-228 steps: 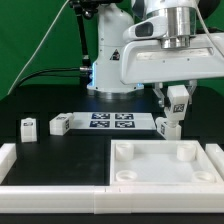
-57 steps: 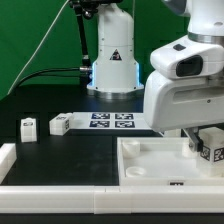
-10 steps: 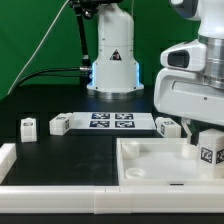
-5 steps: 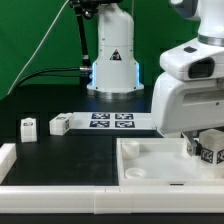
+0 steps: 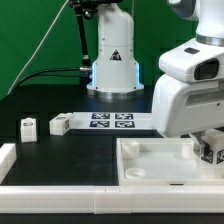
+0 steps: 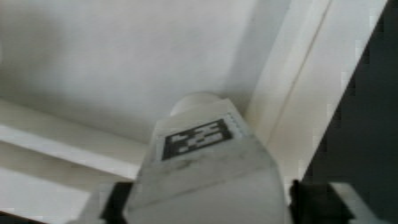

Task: Assemble one leg

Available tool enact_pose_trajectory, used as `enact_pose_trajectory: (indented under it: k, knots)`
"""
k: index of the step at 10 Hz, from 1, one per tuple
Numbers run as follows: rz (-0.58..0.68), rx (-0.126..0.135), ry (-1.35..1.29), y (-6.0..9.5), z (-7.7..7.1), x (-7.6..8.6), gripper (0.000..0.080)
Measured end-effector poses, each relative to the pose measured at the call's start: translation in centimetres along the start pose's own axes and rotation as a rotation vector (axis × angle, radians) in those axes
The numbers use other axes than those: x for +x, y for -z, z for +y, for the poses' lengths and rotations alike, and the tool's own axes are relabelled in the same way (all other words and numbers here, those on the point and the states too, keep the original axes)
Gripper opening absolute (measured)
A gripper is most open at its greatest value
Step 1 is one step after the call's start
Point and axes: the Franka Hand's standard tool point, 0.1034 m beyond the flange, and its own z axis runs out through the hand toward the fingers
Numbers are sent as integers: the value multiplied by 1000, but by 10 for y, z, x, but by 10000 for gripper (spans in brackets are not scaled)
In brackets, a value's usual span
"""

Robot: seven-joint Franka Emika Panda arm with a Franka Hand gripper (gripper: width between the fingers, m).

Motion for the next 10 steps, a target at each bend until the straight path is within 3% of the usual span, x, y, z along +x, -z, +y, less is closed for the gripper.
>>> enact_pose_trajectory:
  k: [1,2,6,10]
  knots:
    - [0,1,-32,0,0,0,290]
    - [0,1,-36,0,0,0,290]
    - [2,0,-673,1,1,0,290]
    - [29,-36,-1010,3,18,-2,295]
